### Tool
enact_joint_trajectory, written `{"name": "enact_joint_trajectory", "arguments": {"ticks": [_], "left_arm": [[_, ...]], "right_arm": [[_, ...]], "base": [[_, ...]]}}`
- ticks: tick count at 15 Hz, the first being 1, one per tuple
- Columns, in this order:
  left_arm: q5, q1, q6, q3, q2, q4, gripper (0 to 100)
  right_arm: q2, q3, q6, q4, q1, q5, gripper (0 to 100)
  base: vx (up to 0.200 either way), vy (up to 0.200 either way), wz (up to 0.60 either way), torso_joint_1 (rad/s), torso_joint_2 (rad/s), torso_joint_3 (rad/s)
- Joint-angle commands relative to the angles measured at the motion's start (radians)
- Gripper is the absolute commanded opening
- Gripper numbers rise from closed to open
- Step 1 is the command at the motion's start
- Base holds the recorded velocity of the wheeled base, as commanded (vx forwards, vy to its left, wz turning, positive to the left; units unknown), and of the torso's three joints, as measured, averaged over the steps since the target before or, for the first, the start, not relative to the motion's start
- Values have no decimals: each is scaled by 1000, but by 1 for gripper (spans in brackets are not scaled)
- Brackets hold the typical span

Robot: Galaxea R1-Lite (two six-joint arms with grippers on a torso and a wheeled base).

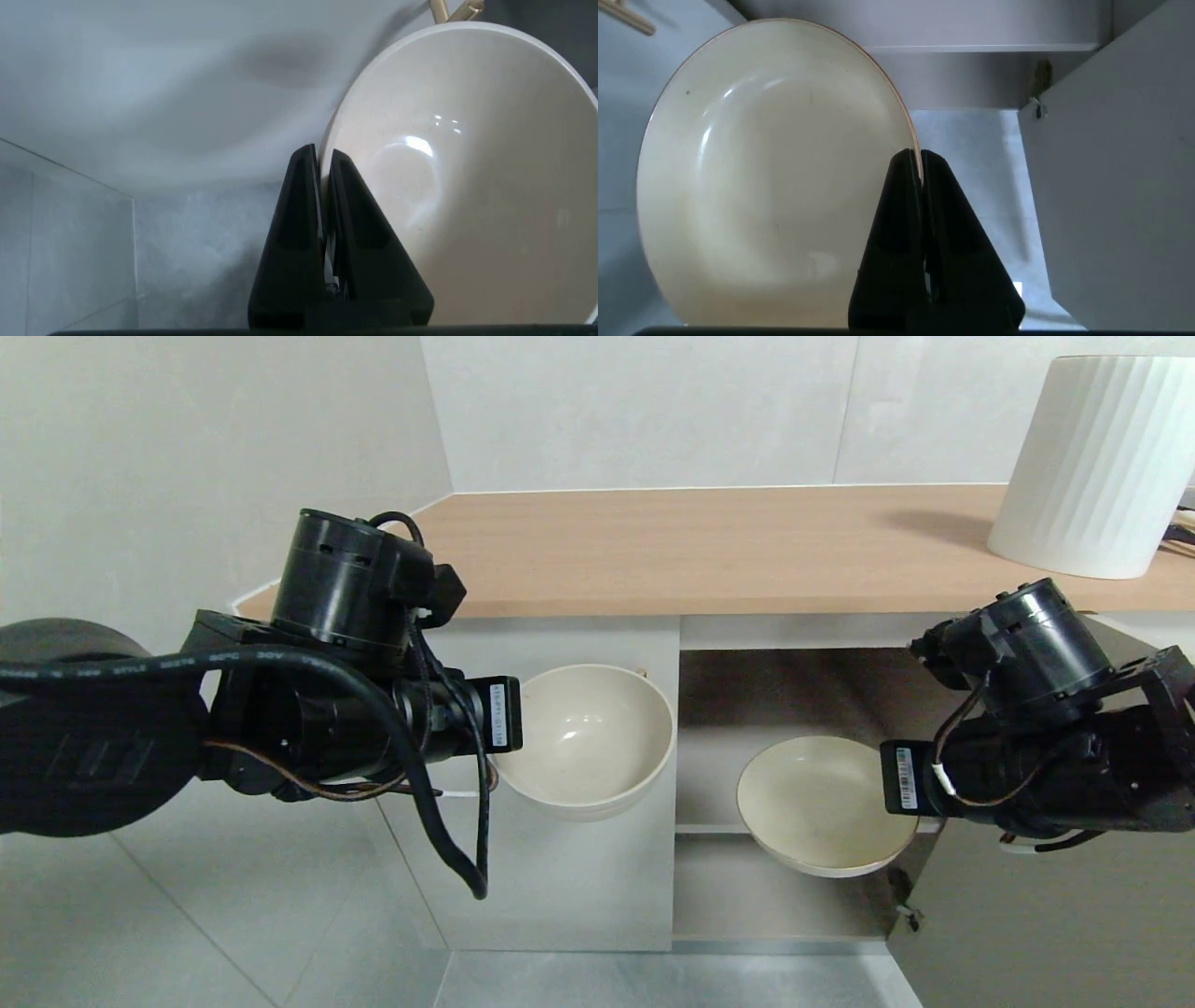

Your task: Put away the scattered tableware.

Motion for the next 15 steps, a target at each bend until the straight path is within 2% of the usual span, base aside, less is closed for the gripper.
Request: {"name": "enact_joint_trajectory", "arguments": {"ticks": [1,5,6,11,15], "left_arm": [[1,0,-1,0,0,-1,0],[-2,0,-1,0,-2,-1,0],[-6,-3,1,1,-3,1,0],[-4,-5,1,1,-5,-1,0],[-4,-6,1,1,-5,-1,0]], "right_arm": [[5,12,0,-3,1,1,0],[127,32,3,-119,-53,73,0],[226,32,3,-204,-93,92,0],[511,-6,-3,-509,-168,83,0],[707,-138,-4,-550,-234,-5,0]], "base": [[0,0,0,0,0,0],[0,0,0,0,0,0],[0,0,0,0,0,0],[0,0,0,0,0,0],[0,0,0,0,0,0]]}}
